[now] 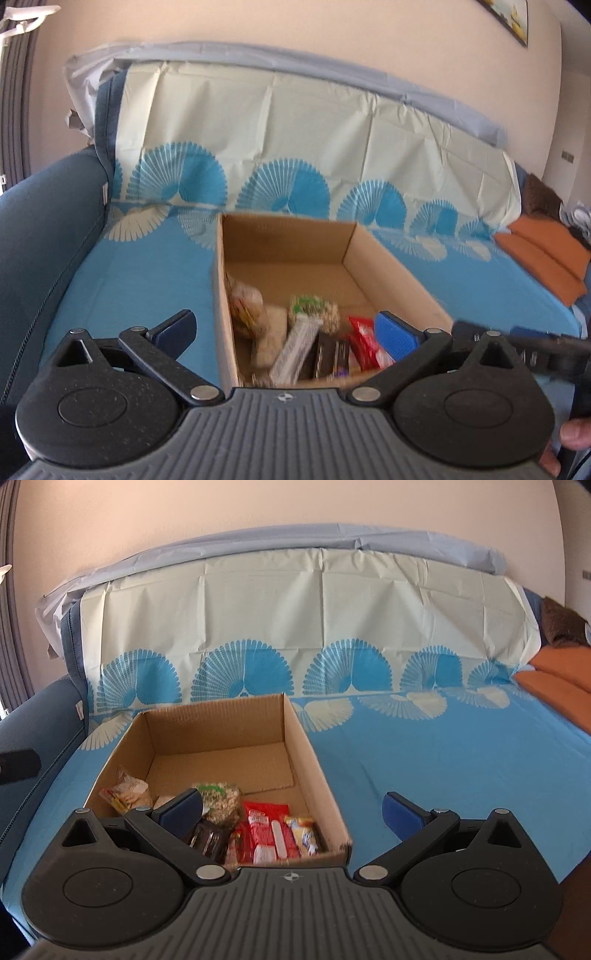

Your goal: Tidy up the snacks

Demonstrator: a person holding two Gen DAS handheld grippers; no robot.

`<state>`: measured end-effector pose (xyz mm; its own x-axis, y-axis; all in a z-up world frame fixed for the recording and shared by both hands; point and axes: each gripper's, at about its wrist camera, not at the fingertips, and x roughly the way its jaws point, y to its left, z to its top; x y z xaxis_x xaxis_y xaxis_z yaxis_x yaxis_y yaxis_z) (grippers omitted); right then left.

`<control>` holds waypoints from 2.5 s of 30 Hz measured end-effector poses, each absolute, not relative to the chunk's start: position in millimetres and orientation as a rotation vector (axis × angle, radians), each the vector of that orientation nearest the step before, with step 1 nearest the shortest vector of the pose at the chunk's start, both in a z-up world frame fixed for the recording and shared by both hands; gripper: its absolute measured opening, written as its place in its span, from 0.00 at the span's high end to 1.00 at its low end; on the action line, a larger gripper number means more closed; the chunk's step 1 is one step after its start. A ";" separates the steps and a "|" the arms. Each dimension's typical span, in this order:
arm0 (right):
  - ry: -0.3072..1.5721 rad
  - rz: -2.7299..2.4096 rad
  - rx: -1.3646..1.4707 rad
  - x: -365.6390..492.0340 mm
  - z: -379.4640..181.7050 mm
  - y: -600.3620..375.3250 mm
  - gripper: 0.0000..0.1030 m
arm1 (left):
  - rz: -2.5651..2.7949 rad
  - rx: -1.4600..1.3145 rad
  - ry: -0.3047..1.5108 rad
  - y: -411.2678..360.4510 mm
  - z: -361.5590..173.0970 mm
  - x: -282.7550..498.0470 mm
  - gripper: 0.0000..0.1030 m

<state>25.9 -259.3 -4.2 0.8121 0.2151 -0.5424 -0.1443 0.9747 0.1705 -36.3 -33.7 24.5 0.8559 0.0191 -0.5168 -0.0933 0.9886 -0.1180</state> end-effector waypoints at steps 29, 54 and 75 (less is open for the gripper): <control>0.604 0.276 -0.032 27.2 -14.3 -206.7 0.01 | 0.141 -0.176 0.675 -14.6 -11.0 -26.3 0.00; 0.598 0.278 -0.041 25.6 -14.3 -205.4 0.01 | 0.130 -0.172 0.670 -18.0 -12.3 -24.9 0.00; 0.565 0.270 -0.041 21.0 -11.8 -204.7 0.01 | 0.090 -0.151 0.629 -21.2 -12.3 -31.1 0.00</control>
